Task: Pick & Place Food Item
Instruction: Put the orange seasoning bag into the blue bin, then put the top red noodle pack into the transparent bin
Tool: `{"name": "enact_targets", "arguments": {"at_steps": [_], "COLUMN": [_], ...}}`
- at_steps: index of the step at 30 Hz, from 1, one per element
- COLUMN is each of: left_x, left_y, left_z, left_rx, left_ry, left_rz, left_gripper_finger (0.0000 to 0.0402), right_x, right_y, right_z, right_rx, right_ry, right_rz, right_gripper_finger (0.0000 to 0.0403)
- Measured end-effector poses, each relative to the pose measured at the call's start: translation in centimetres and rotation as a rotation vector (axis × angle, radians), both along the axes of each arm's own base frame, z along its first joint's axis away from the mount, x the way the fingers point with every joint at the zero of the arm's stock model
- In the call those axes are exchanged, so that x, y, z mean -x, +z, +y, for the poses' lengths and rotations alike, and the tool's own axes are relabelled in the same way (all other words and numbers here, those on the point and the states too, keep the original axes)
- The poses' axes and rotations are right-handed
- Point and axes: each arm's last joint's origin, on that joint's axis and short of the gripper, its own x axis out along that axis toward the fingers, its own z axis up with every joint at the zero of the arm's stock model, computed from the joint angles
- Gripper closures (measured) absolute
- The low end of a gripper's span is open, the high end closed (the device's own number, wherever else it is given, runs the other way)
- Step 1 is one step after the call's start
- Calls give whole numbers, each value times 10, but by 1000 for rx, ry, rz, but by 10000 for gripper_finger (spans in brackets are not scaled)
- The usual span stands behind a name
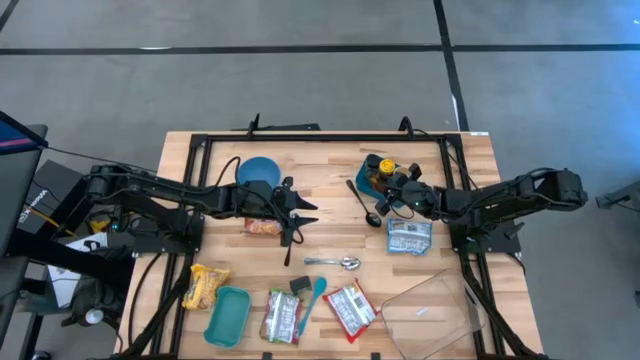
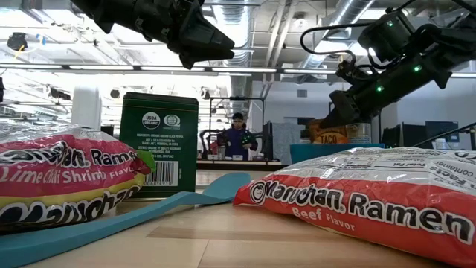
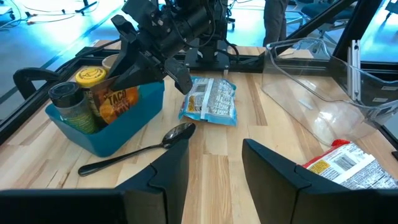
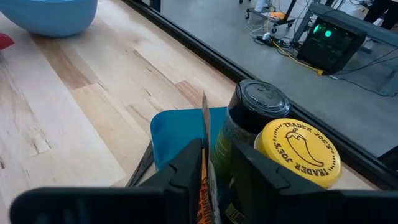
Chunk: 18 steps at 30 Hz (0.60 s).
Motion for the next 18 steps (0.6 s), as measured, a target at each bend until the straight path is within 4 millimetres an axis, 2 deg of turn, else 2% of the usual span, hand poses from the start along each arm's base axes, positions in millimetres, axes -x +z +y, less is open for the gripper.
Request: {"name": "enact_targets", "arguments": {"at_steps": [8,18], "left_x": [0,0], "left_y": [0,0], "left_z": [0,0], "left_rx": [0,0], "left_ry": [-1,-1], "left_rz": [0,0], "left_gripper_finger": [259,259], "right_x": [3,18], "right_y": [9,44], "right_z": [-1,1], "right_rx": [36,93], "right_ry": [-17,-8], "right_rz": [-24,-192], "right_gripper_finger": [321,321]}}
